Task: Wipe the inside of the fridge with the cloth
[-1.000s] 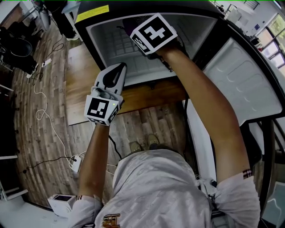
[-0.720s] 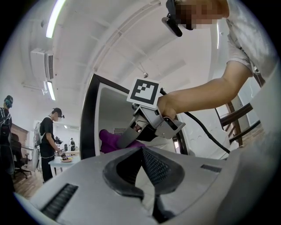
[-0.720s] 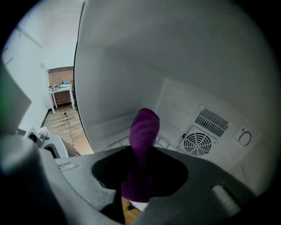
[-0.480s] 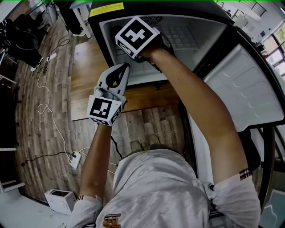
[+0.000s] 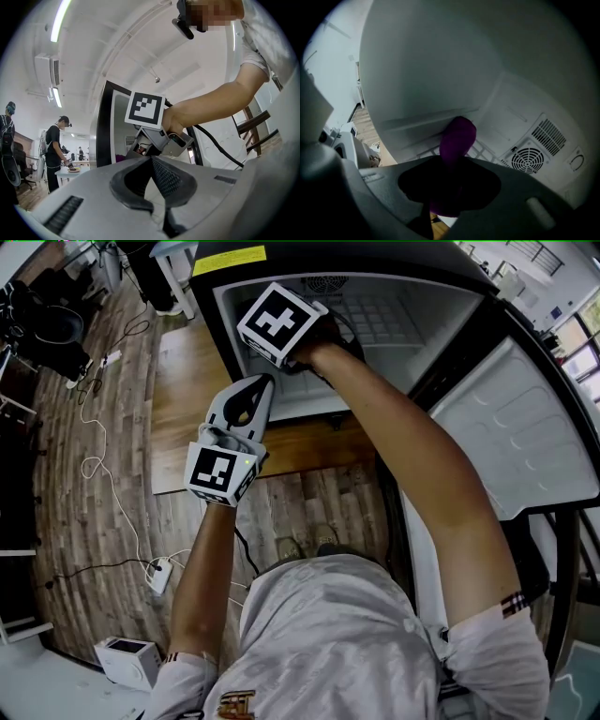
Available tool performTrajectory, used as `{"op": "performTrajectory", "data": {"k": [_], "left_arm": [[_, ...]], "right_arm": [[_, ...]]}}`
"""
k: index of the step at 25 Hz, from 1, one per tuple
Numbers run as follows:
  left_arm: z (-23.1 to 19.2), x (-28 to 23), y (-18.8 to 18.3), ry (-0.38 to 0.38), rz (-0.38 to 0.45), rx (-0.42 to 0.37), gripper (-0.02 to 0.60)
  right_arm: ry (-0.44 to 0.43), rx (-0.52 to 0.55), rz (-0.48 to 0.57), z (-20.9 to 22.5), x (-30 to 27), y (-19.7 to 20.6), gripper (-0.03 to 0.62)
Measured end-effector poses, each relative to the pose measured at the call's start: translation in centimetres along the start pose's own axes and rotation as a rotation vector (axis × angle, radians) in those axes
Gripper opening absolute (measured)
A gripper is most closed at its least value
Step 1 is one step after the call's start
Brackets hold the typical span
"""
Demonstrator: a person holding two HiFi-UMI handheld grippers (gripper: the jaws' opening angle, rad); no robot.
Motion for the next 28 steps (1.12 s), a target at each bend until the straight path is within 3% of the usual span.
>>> {"op": "performTrajectory", "data": {"k": [7, 12, 28], "left_arm": [[0.1, -0.7, 0.1, 0.006, 0.001, 0.001, 0.000], [0.6, -1.4, 0.3, 0.025, 0.004, 0.005, 0.000], [2.4, -3.7, 0.3, 0.095, 0.008, 0.007, 0.000]], "right_arm": [[0.028, 0.042, -0.036, 0.6, 0.1, 0.8, 0.115], [0.043, 0.094, 0.010, 1.7, 0.1, 0.7, 0.115], [0.216, -0.022, -0.089, 9.9, 3.3, 8.1, 0.115]]}}
Point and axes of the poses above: the fingertips, and each gripper's own axes: x backward along the fingers, z to its right, y out of its underside, the point moved 6 cm from there along x, backward along the fingers, and after that the axes turned 3 degrees about -x, right-handed, at the moved point
